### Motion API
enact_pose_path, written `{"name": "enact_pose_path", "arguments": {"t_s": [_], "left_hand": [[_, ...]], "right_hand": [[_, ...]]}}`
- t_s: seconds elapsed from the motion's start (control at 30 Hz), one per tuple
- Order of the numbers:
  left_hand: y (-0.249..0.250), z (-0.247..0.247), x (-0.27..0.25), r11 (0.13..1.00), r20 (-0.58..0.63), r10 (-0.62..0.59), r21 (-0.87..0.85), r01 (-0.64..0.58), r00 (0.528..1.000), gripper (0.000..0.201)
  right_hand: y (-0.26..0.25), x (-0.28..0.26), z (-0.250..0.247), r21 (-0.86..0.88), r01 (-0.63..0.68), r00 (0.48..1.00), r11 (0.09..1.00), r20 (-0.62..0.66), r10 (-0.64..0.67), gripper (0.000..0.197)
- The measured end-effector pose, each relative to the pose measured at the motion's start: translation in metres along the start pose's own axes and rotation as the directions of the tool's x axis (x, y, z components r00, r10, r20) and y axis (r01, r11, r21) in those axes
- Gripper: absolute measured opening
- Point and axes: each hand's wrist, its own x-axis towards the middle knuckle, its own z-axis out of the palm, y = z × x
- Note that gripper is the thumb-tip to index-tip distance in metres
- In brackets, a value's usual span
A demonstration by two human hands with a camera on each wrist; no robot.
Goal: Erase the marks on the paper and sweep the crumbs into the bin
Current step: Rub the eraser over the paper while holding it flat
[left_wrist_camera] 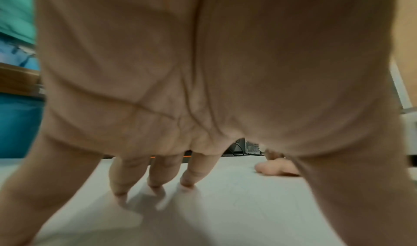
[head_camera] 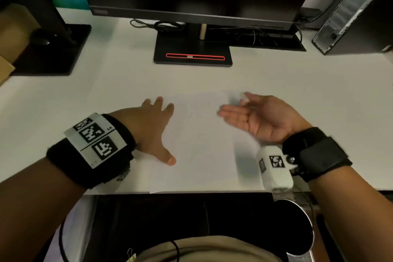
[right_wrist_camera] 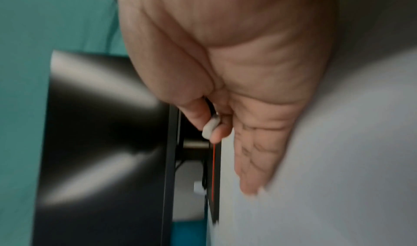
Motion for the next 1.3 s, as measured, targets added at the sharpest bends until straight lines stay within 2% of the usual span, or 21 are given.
{"name": "enact_pose_path", "arguments": {"t_s": [0.03,0.1,0.13,0.17,0.2,0.23,0.27,0.33,0.37,0.43,0.53,0.6,0.73,0.9,1.03,1.2,1.3], "left_hand": [[0.0,0.001,-0.001,1.0,0.015,0.0,-0.008,0.0,1.0,0.146],[0.0,0.003,-0.001,1.0,0.036,-0.001,-0.019,0.002,0.999,0.152],[0.001,0.003,0.0,1.0,0.042,0.0,-0.017,0.001,0.999,0.155],[0.001,0.003,0.001,1.0,0.047,-0.001,-0.015,0.001,0.999,0.157],[0.001,0.004,0.002,1.0,0.053,-0.002,-0.016,0.003,0.999,0.158],[0.001,0.005,0.002,1.0,0.059,-0.003,-0.017,0.004,0.998,0.16],[0.001,0.006,0.003,1.0,0.063,-0.003,-0.017,0.004,0.998,0.16],[0.002,0.006,0.003,1.0,0.07,0.002,-0.016,-0.001,0.998,0.16],[0.003,0.005,0.003,1.0,0.072,0.004,-0.018,-0.003,0.997,0.159],[0.003,0.005,0.002,1.0,0.076,0.006,-0.023,-0.004,0.997,0.159],[0.003,0.004,0.001,1.0,0.079,0.005,-0.026,-0.003,0.997,0.159],[0.003,0.005,0.001,0.999,0.082,0.007,-0.036,-0.004,0.997,0.159],[0.003,0.005,-0.001,0.999,0.08,0.015,-0.048,-0.011,0.997,0.157],[0.001,0.007,0.0,0.999,0.064,0.023,-0.048,-0.02,0.998,0.159],[0.002,0.006,0.0,0.998,0.065,0.024,-0.052,-0.02,0.998,0.159],[0.001,0.006,-0.001,0.998,0.068,0.023,-0.057,-0.019,0.997,0.158],[0.002,0.006,-0.001,0.998,0.07,0.025,-0.053,-0.021,0.997,0.158]], "right_hand": [[-0.008,0.003,-0.007,0.106,0.103,0.991,0.989,-0.1,-0.093,0.037],[-0.02,0.004,-0.014,0.198,0.327,0.914,0.924,-0.314,-0.257,0.031],[-0.022,0.001,-0.014,0.181,0.391,0.881,0.903,-0.359,-0.309,0.029],[-0.02,-0.002,-0.01,0.152,0.394,0.882,0.907,-0.339,-0.327,0.029],[-0.015,-0.007,-0.003,0.083,0.341,0.912,0.936,-0.268,-0.309,0.028],[-0.009,-0.012,0.004,-0.067,0.256,0.946,0.964,-0.187,-0.264,0.027],[-0.002,-0.016,0.012,-0.269,0.17,0.972,0.948,-0.114,-0.206,0.026],[0.008,-0.021,0.022,-0.618,0.075,0.993,0.783,-0.025,-0.116,0.026],[0.009,-0.019,0.024,-0.716,0.053,0.995,0.696,-0.02,-0.097,0.027],[0.004,-0.01,0.026,-0.823,0.007,0.993,0.569,-0.06,-0.099,0.028],[-0.009,0.005,0.034,-0.891,-0.05,0.982,0.452,-0.128,-0.142,0.029],[-0.011,0.013,0.041,-0.929,-0.038,0.98,0.367,-0.107,-0.169,0.03],[-0.01,0.021,0.054,-0.979,-0.005,0.991,0.205,-0.033,-0.133,0.035],[-0.034,0.029,0.045,-0.984,-0.067,0.958,0.167,-0.11,-0.265,0.031],[-0.017,0.028,0.054,-0.993,-0.009,0.989,0.115,-0.026,-0.143,0.036],[-0.03,0.036,0.045,-0.979,-0.065,0.96,0.193,-0.114,-0.256,0.032],[-0.022,0.034,0.046,-0.984,-0.029,0.98,0.174,-0.062,-0.187,0.035]]}}
